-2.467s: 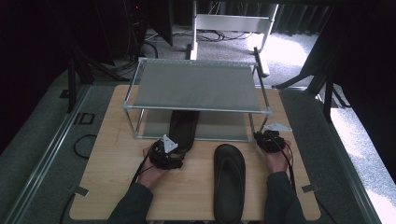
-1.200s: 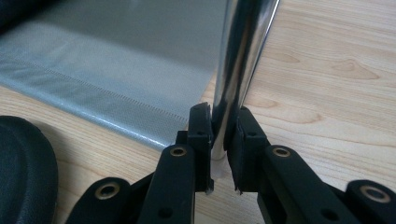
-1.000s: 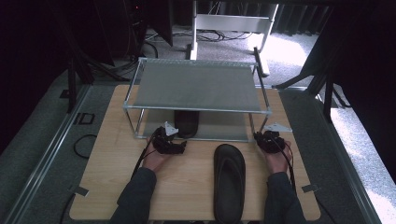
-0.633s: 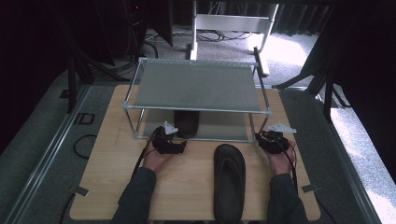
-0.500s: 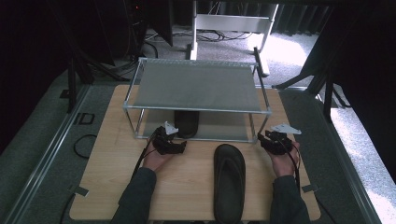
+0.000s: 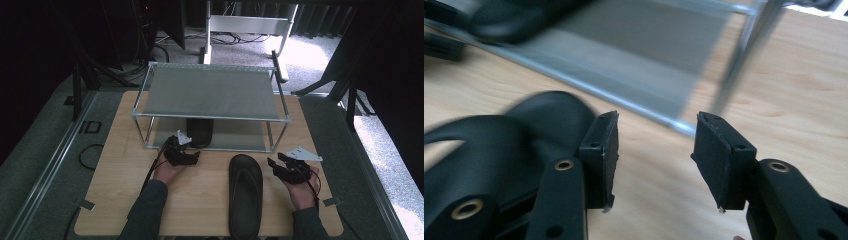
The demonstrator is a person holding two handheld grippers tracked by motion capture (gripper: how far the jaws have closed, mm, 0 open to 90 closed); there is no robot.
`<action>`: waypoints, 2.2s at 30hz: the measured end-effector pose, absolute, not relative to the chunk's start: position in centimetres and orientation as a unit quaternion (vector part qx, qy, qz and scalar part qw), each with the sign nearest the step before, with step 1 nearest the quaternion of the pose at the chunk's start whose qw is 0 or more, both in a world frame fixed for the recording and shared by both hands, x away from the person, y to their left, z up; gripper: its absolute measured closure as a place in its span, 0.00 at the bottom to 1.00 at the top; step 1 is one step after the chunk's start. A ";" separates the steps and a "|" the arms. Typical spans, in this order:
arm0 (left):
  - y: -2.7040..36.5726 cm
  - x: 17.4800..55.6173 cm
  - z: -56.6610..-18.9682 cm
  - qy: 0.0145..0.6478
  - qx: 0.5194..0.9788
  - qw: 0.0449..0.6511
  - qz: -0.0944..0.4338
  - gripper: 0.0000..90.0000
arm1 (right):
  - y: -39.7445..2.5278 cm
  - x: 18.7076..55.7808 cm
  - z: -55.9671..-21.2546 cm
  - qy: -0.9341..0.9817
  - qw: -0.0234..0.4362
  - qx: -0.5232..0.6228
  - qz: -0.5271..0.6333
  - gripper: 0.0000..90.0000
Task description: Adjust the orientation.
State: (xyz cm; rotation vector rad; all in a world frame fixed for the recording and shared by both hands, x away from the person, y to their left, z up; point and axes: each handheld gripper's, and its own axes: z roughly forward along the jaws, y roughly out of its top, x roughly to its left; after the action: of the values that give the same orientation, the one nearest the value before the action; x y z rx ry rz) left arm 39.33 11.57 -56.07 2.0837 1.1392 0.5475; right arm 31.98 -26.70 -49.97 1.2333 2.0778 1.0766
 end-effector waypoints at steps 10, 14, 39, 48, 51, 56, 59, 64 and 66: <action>11.9 39.4 -56.0 0.444 0.797 0.355 0.204 0.24 | -25.0 28.5 -49.6 0.761 0.206 0.435 0.434 0.55; 11.9 39.4 -56.0 0.444 0.797 0.355 0.205 0.24 | -23.8 27.5 -50.2 0.769 0.191 0.426 0.437 0.54; 12.0 39.4 -56.0 0.447 0.794 0.359 0.200 0.24 | -21.4 27.3 -52.4 0.794 0.146 0.425 0.409 0.78; 12.0 39.4 -56.0 0.446 0.795 0.358 0.201 0.24 | -21.3 29.2 -50.9 0.780 0.176 0.421 0.429 0.78; 12.0 39.4 -56.0 0.446 0.795 0.359 0.200 0.24 | -20.8 30.5 -50.5 0.778 0.187 0.415 0.433 0.78; 12.0 39.4 -56.0 0.447 0.795 0.358 0.202 0.24 | -19.7 32.9 -49.9 0.778 0.204 0.406 0.433 0.78; 12.0 39.4 -56.0 0.448 0.794 0.358 0.202 0.24 | -18.9 34.3 -49.6 0.779 0.217 0.399 0.432 0.78; 12.0 39.4 -56.0 0.448 0.794 0.358 0.202 0.25 | -17.9 36.5 -49.3 0.779 0.234 0.392 0.429 0.78; 11.9 39.4 -56.0 0.448 0.793 0.359 0.203 0.25 | -17.6 37.3 -49.3 0.779 0.241 0.392 0.427 0.78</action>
State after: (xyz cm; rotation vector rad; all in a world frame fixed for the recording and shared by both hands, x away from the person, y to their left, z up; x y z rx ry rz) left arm 39.36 11.93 -56.05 2.0460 1.1562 0.5225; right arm 37.28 -17.56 -49.34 1.0730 2.1299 1.1675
